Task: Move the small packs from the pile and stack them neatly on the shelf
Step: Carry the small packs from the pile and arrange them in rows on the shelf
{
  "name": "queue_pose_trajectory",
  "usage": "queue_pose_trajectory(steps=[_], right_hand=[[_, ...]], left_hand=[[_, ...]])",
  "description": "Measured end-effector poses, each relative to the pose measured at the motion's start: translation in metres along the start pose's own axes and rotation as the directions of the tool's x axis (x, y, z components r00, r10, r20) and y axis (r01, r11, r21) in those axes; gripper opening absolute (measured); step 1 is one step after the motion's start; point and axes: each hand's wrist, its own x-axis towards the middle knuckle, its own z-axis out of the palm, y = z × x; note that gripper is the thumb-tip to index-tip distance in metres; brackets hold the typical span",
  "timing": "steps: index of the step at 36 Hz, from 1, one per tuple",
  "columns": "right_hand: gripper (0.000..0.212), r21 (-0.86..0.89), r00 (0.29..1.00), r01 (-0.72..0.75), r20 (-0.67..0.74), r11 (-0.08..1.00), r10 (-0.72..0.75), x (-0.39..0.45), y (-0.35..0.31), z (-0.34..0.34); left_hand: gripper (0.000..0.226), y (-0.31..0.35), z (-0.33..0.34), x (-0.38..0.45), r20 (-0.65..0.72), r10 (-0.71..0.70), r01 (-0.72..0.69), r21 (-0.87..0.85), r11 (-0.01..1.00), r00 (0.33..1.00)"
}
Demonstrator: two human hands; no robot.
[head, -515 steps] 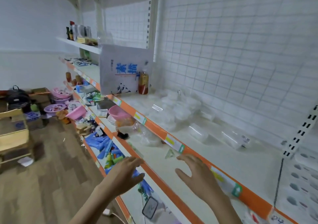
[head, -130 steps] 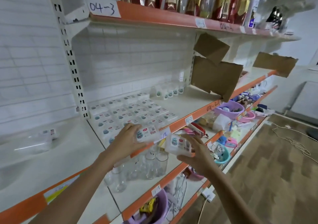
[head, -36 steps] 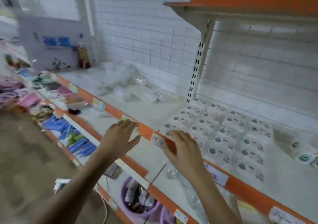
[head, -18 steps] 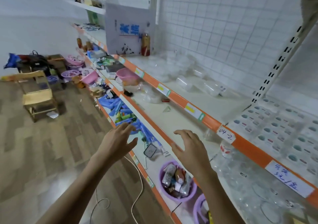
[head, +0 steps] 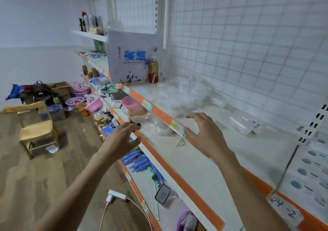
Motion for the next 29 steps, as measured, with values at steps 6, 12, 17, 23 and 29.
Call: queue_pose_trajectory(steps=[6, 12, 17, 23, 29], right_hand=[[0.037, -0.028, 0.998, -0.008, -0.07, 1.0, 0.006, 0.107, 0.029, -0.003], [0.038, -0.085, 0.993, -0.067, -0.102, 0.994, 0.058, 0.18, 0.064, -0.008], [0.038, -0.126, 0.988, -0.14, -0.082, 0.982, 0.131, 0.215, 0.094, 0.0], [0.041, -0.081, 0.945, -0.327, -0.041, 0.942, 0.324, 0.256, 0.131, 0.029], [0.056, -0.029, 0.866, -0.498, -0.073, 0.867, 0.495, 0.281, 0.154, 0.065]], left_hand=[[0.035, -0.016, 0.008, 0.115, 0.001, 0.087, -0.087, -0.007, 0.996, 0.996], [0.032, -0.026, 0.027, 0.214, 0.025, 0.158, -0.158, -0.011, 0.987, 0.987], [0.034, -0.035, 0.048, 0.275, 0.069, 0.218, -0.216, -0.04, 0.976, 0.973], [0.037, -0.054, 0.085, 0.351, 0.13, 0.318, -0.31, -0.08, 0.947, 0.939], [0.048, -0.072, 0.125, 0.422, 0.189, 0.461, -0.434, -0.169, 0.885, 0.867]])
